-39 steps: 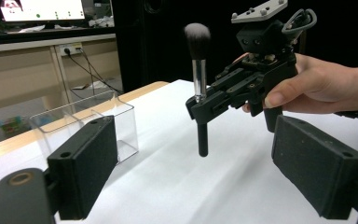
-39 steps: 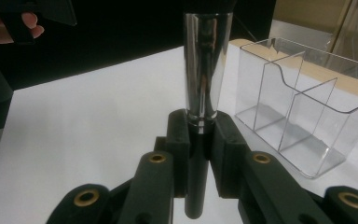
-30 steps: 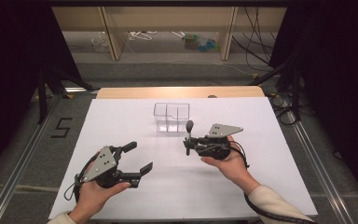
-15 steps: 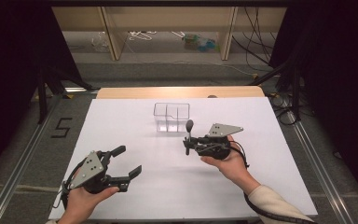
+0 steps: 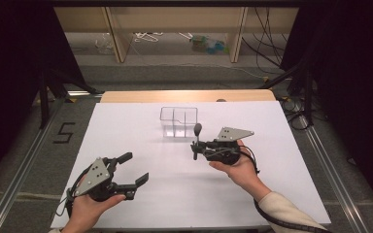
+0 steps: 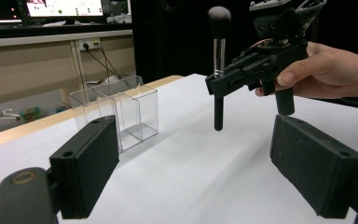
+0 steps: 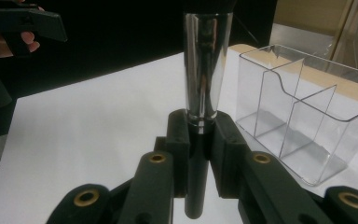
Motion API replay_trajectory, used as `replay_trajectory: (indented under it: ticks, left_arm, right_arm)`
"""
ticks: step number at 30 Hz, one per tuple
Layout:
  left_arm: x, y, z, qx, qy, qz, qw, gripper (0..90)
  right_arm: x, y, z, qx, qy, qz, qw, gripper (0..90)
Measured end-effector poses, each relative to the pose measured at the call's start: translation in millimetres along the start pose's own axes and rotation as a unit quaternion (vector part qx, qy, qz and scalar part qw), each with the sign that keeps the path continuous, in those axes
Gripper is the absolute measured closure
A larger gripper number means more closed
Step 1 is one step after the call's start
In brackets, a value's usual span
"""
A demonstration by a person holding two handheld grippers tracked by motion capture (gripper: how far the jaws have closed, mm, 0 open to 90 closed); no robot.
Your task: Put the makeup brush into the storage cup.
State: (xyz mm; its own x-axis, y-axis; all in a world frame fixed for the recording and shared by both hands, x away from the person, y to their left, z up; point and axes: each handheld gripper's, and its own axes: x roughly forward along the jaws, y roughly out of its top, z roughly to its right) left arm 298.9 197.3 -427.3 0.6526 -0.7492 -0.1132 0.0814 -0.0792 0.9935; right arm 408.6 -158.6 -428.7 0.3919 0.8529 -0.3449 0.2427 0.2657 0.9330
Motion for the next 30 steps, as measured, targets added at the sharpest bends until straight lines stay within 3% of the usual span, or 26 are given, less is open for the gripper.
replay_trajectory:
  ticks: [12, 13, 17, 28, 30]
  left_arm:
    - [0.9, -0.8, -0.4, 0.0, 0.001, -0.003, 1.0, 15.3]
    - [1.0, -0.8, -0.3, 0.0, 0.001, -0.003, 1.0, 15.4]
    - [1.3, -1.1, 0.0, -0.002, 0.001, -0.003, 1.0, 15.4]
    - [1.4, -1.3, -0.1, -0.004, 0.0, -0.003, 1.0, 15.5]
    - [1.5, -1.4, -0.1, -0.005, 0.0, -0.003, 1.0, 15.6]
  right_arm:
    - [-1.6, 3.2, 3.5, 0.002, -0.003, 0.007, 1.0, 79.4]
    - [-1.1, 3.6, 5.0, -0.008, -0.006, 0.017, 0.9998, 79.4]
    - [-1.3, 4.0, 5.0, 0.001, -0.002, 0.013, 0.9999, 79.4]
    - [-0.1, 8.1, 9.1, -0.008, -0.011, 0.017, 0.9998, 79.4]
    - [0.3, 8.9, 8.6, 0.001, -0.01, 0.015, 0.9998, 79.4]
